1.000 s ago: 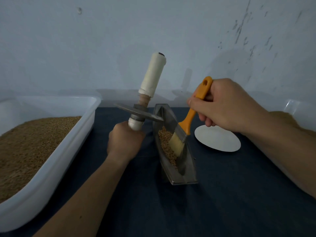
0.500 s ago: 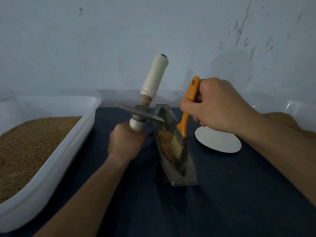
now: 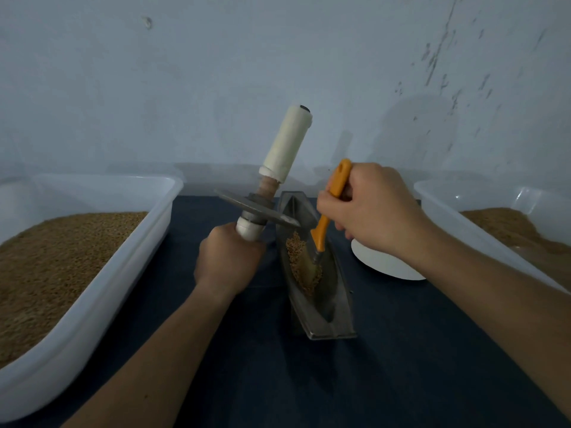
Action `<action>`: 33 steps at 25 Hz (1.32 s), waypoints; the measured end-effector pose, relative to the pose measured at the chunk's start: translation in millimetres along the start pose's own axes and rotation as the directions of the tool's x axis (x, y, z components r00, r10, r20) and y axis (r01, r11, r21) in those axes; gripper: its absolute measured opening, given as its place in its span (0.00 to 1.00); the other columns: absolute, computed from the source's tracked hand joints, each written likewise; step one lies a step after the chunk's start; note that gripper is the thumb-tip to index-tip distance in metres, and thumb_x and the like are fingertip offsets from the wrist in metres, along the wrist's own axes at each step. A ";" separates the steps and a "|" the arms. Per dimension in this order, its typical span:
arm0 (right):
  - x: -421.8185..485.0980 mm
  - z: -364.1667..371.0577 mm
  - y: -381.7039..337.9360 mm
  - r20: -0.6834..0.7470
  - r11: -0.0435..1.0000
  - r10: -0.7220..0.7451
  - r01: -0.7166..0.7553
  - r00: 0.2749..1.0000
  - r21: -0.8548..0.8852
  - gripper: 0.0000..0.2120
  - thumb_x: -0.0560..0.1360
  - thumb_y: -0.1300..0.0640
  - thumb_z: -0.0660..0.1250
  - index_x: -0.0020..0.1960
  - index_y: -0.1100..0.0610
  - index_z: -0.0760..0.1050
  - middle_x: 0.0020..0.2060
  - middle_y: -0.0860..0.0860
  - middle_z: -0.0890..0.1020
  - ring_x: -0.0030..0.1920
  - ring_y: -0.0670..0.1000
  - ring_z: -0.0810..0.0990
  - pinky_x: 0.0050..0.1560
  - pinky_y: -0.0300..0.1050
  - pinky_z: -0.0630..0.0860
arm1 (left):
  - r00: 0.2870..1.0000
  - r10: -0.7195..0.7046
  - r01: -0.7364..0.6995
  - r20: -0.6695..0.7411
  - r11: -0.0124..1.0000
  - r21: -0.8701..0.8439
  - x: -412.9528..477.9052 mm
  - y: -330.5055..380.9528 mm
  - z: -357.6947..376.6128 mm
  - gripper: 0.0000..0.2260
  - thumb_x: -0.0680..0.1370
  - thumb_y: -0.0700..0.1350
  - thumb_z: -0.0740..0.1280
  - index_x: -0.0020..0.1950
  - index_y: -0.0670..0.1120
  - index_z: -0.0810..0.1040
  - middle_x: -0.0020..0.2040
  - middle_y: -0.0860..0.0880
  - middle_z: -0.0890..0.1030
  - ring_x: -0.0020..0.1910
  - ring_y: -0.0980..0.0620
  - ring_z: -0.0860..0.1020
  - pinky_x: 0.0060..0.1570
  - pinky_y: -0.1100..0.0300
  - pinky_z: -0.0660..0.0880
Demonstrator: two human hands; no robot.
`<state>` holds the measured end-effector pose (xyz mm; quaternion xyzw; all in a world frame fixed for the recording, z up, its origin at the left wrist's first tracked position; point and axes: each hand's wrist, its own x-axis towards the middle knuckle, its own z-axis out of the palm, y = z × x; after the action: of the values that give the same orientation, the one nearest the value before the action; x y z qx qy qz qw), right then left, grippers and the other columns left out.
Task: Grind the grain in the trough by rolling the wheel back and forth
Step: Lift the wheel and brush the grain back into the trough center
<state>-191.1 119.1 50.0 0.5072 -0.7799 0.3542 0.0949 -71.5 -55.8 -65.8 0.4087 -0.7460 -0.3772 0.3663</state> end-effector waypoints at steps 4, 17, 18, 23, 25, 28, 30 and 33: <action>-10.8 -20.9 19.8 -0.078 0.981 0.118 -0.105 0.990 0.161 0.13 0.77 0.51 0.68 0.36 0.55 0.77 0.27 0.50 0.82 0.24 0.48 0.81 0.25 0.35 0.73 | 1.000 0.004 -0.004 0.002 1.000 0.007 -0.6 0.1 -0.8 0.05 0.67 0.50 0.72 0.36 0.52 0.78 0.32 0.52 0.81 0.33 0.50 0.80 0.35 0.50 0.81; -105.7 -11.5 169.4 0.045 0.924 -0.108 0.117 0.993 -0.364 0.25 0.77 0.55 0.71 0.72 0.41 0.72 0.53 0.45 0.83 0.46 0.43 0.80 0.45 0.45 0.80 | 0.996 0.057 -0.061 0.066 0.996 0.065 -8.5 5.2 -2.3 0.05 0.66 0.56 0.71 0.36 0.57 0.78 0.31 0.53 0.81 0.33 0.51 0.80 0.34 0.52 0.79; -107.6 -10.6 173.7 0.055 0.910 -0.107 0.120 0.993 -0.397 0.26 0.77 0.56 0.72 0.72 0.43 0.72 0.55 0.45 0.83 0.47 0.44 0.80 0.46 0.45 0.80 | 0.996 0.054 -0.059 0.068 0.996 0.070 -8.3 5.7 -2.3 0.05 0.66 0.57 0.71 0.36 0.58 0.78 0.31 0.53 0.81 0.33 0.51 0.80 0.34 0.52 0.79; -114.6 -13.2 169.3 0.046 0.895 -0.076 0.089 0.996 -0.437 0.24 0.76 0.57 0.72 0.71 0.49 0.76 0.56 0.44 0.82 0.51 0.46 0.80 0.48 0.48 0.81 | 0.996 0.035 -0.041 0.077 0.996 0.078 -9.4 7.5 -3.0 0.11 0.61 0.59 0.68 0.36 0.53 0.78 0.32 0.53 0.81 0.33 0.50 0.80 0.36 0.49 0.80; -119.8 -16.4 165.1 0.030 0.884 -0.075 0.080 0.997 -0.461 0.24 0.75 0.56 0.72 0.70 0.49 0.76 0.55 0.45 0.82 0.49 0.46 0.79 0.45 0.47 0.81 | 0.996 0.040 -0.046 0.076 0.996 0.079 -10.4 8.9 -4.2 0.14 0.59 0.61 0.66 0.36 0.53 0.78 0.32 0.53 0.81 0.33 0.50 0.80 0.37 0.49 0.81; -127.5 -16.5 156.4 0.082 0.865 -0.032 0.069 0.996 -0.497 0.22 0.76 0.48 0.69 0.70 0.47 0.76 0.54 0.42 0.79 0.46 0.44 0.75 0.44 0.43 0.78 | 0.994 0.056 -0.064 0.098 0.994 0.085 -12.8 10.2 -4.6 0.09 0.63 0.58 0.69 0.36 0.53 0.78 0.33 0.52 0.81 0.34 0.50 0.80 0.37 0.48 0.80; -129.8 -18.3 149.4 0.151 0.862 0.059 0.026 0.987 -0.506 0.24 0.78 0.40 0.63 0.72 0.44 0.73 0.58 0.40 0.74 0.52 0.43 0.73 0.51 0.42 0.76 | 0.992 0.092 -0.106 0.090 0.980 0.168 -14.3 12.5 -7.1 0.07 0.68 0.56 0.71 0.37 0.55 0.77 0.34 0.54 0.80 0.34 0.51 0.79 0.35 0.51 0.79; -110.5 -34.1 118.7 -0.011 0.941 0.018 -0.021 1.000 -0.337 0.27 0.77 0.40 0.63 0.73 0.46 0.69 0.65 0.44 0.69 0.61 0.47 0.72 0.61 0.49 0.75 | 0.947 0.321 -0.282 0.014 0.809 0.516 -6.5 22.1 -18.4 0.06 0.72 0.52 0.67 0.37 0.55 0.72 0.32 0.55 0.76 0.30 0.53 0.74 0.30 0.57 0.73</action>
<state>-248.6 249.1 -35.2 0.4743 -0.8337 0.2184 0.1799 -60.5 -46.4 -40.1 0.3811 -0.8604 -0.0872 0.3268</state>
